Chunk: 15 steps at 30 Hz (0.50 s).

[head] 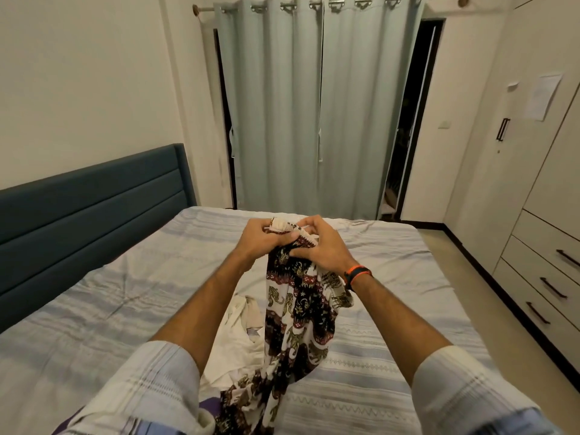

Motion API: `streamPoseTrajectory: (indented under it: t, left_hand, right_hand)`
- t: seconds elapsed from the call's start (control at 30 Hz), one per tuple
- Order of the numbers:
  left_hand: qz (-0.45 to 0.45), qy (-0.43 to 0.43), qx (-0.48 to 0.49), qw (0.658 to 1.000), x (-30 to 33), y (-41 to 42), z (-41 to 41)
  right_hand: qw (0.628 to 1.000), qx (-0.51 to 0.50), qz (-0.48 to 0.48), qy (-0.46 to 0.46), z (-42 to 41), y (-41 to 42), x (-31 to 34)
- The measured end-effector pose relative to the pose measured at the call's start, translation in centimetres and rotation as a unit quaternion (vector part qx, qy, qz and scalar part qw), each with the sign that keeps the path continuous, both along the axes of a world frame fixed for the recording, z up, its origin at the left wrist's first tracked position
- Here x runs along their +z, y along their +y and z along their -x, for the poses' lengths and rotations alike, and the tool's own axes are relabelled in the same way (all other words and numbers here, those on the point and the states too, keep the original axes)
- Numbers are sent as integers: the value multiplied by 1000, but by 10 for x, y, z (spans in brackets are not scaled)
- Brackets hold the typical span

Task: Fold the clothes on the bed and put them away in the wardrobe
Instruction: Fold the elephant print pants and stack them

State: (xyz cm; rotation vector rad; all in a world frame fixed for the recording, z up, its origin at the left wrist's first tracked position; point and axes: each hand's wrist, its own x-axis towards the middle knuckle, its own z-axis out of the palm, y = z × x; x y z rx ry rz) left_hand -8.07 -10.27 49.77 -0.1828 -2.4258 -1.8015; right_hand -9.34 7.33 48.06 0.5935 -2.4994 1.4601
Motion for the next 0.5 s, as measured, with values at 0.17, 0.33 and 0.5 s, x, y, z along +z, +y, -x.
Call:
streamPoseTrajectory:
  t: [0.17, 0.33, 0.5]
  left_hand:
    - [44, 81, 65, 994, 3, -8, 7]
    - [74, 117, 151, 979, 7, -34, 7]
    - [101, 99, 196, 970, 0, -67, 10]
  right_hand:
    - [990, 28, -109, -85, -1, 0, -22]
    - [980, -6, -176, -92, 7, 15, -49]
    - [986, -77, -113, -95, 18, 34, -35]
